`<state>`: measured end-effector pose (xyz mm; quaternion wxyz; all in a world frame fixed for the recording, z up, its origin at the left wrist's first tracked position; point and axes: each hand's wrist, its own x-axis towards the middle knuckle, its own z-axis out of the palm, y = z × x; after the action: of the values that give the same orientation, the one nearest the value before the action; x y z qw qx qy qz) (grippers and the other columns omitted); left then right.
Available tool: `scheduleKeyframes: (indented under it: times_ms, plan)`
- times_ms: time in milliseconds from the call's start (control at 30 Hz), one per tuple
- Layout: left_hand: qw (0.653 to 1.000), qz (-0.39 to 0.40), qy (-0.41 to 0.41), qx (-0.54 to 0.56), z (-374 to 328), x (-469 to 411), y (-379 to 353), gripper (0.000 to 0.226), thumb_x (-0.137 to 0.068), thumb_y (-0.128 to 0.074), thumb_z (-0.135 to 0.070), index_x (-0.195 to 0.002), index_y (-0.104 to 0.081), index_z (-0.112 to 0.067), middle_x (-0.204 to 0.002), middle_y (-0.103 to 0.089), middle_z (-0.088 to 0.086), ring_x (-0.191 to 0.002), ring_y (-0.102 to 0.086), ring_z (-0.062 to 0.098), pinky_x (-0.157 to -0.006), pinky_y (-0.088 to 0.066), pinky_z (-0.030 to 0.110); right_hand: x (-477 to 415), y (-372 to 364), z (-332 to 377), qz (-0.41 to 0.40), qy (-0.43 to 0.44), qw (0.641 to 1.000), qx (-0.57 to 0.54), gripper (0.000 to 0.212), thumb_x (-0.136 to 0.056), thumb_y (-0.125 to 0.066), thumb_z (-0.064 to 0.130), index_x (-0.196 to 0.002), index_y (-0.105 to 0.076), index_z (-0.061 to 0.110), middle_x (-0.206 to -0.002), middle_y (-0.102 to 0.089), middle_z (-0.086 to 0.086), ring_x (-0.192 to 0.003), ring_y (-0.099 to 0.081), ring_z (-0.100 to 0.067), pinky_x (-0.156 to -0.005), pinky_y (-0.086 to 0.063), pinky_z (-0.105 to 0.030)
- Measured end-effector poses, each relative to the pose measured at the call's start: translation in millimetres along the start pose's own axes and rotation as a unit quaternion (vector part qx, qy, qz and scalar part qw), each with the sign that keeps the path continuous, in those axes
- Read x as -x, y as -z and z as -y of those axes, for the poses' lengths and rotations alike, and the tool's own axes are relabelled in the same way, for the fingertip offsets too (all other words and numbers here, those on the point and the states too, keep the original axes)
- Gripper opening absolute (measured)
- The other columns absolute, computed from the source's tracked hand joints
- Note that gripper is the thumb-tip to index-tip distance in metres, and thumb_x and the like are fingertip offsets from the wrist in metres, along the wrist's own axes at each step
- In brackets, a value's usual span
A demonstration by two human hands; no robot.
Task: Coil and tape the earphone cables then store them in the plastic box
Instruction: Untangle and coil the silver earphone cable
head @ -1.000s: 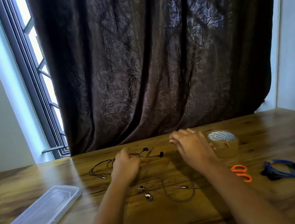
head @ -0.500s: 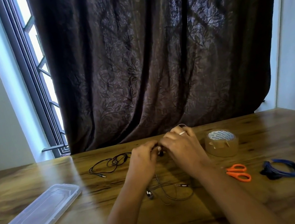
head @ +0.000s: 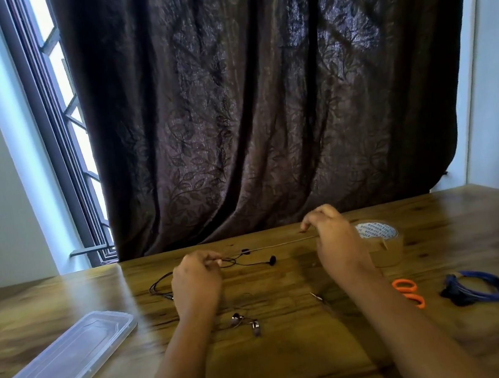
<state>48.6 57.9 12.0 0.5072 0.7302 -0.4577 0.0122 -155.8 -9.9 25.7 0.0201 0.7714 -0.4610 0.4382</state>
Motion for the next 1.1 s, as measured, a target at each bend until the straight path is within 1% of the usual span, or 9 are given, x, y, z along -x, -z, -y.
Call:
scheduleKeyframes:
  times_ms: [133,267,433,533,667,767,867,1000,1100]
  plan:
    - [0.998,0.062,-0.017,-0.001,-3.0,1.3,-4.8,0.023,-0.086,-0.061,-0.005,-0.092,-0.068,-0.027,-0.101,-0.07,-0.005,-0.08,-0.06,0.002,-0.063,-0.044,0.016,6.3,3.9,13.9,0.079,0.023,0.997,0.012,0.049,-0.087,-0.038,-0.005,-0.121,-0.048,0.028,-0.111,-0.056,0.002,-0.09,-0.059,-0.02,-0.067,-0.043,-0.031]
    - [0.984,0.146,-0.092,0.033,-24.8,9.1,-12.9,0.034,-0.088,-0.055,-0.007,-0.113,-0.064,-0.029,-0.109,-0.067,0.0,-0.094,-0.063,0.029,-0.084,-0.052,0.042,7.6,8.3,24.0,0.079,0.051,0.995,0.01,0.043,-0.089,-0.04,0.001,-0.122,-0.046,0.028,-0.111,-0.06,0.002,-0.089,-0.06,-0.022,-0.064,-0.037,-0.029]
    - [0.908,0.271,-0.061,0.313,-59.0,28.7,-14.1,0.032,-0.102,-0.036,-0.019,-0.106,-0.066,-0.01,-0.091,-0.07,0.007,-0.076,-0.066,0.015,-0.071,-0.053,0.031,8.1,6.5,28.1,0.088,0.068,0.994,0.003,0.03,-0.091,-0.045,0.012,-0.116,-0.044,0.028,-0.105,-0.062,0.002,-0.092,-0.061,-0.024,-0.064,-0.037,-0.03]
    - [0.91,0.302,-0.036,0.281,-59.3,31.6,-13.7,0.028,-0.1,-0.04,-0.03,-0.103,-0.063,-0.013,-0.079,-0.068,0.007,-0.054,-0.059,0.011,-0.051,-0.047,0.023,8.5,0.5,23.4,0.067,0.074,0.995,-0.031,0.014,-0.098,-0.038,0.027,-0.11,-0.045,0.029,-0.095,-0.062,0.005,-0.085,-0.06,-0.019,-0.063,-0.042,-0.032]
    - [0.904,0.351,0.021,0.245,-53.2,33.7,-20.0,0.012,-0.097,-0.049,-0.015,-0.101,-0.06,-0.012,-0.08,-0.068,0.004,-0.052,-0.058,0.012,-0.045,-0.045,0.022,7.6,-5.5,23.5,0.001,0.094,0.993,-0.072,0.055,-0.093,-0.011,0.063,-0.1,-0.052,0.027,-0.088,-0.058,0.011,-0.085,-0.051,-0.011,-0.07,-0.045,-0.032]
    - [0.913,0.355,-0.019,0.198,-51.2,36.1,-26.0,0.021,-0.086,-0.061,-0.002,-0.102,-0.058,-0.016,-0.072,-0.064,-0.004,-0.054,-0.056,0.01,-0.051,-0.045,0.026,7.0,-7.4,27.0,0.001,0.079,0.976,-0.205,0.068,-0.086,-0.007,0.075,-0.093,-0.054,0.026,-0.08,-0.053,0.013,-0.08,-0.048,-0.005,-0.07,-0.042,-0.027]
    - [0.928,0.332,-0.065,0.158,-58.3,42.9,-28.8,0.021,-0.086,-0.059,-0.002,-0.094,-0.053,-0.02,-0.079,-0.06,-0.007,-0.06,-0.057,0.001,-0.051,-0.041,0.012,9.0,-7.2,35.0,0.046,0.049,0.935,-0.347,0.064,-0.084,-0.015,0.078,-0.088,-0.054,0.028,-0.057,-0.043,0.013,-0.055,-0.042,-0.002,-0.054,-0.038,-0.029]
    - [0.959,0.244,-0.122,0.081,-53.8,41.1,-30.8,0.025,-0.091,-0.051,-0.003,-0.073,-0.052,-0.022,-0.076,-0.056,-0.005,-0.067,-0.053,0.008,-0.053,-0.04,0.011,12.8,-9.1,42.0,0.072,0.057,0.917,-0.388,0.063,-0.086,-0.023,0.074,-0.087,-0.059,0.022,-0.052,-0.04,0.01,-0.049,-0.039,-0.003,-0.048,-0.032,-0.022]
    - [0.969,0.207,-0.069,0.115,-45.5,29.5,-28.1,0.025,-0.094,-0.046,-0.003,-0.082,-0.06,-0.019,-0.079,-0.061,-0.004,-0.067,-0.055,0.007,-0.051,-0.04,0.008,12.3,-8.6,41.7,0.064,0.042,0.904,-0.42,0.052,-0.094,-0.031,0.055,-0.087,-0.06,0.013,-0.052,-0.038,0.009,-0.048,-0.037,-0.011,-0.046,-0.031,-0.027]
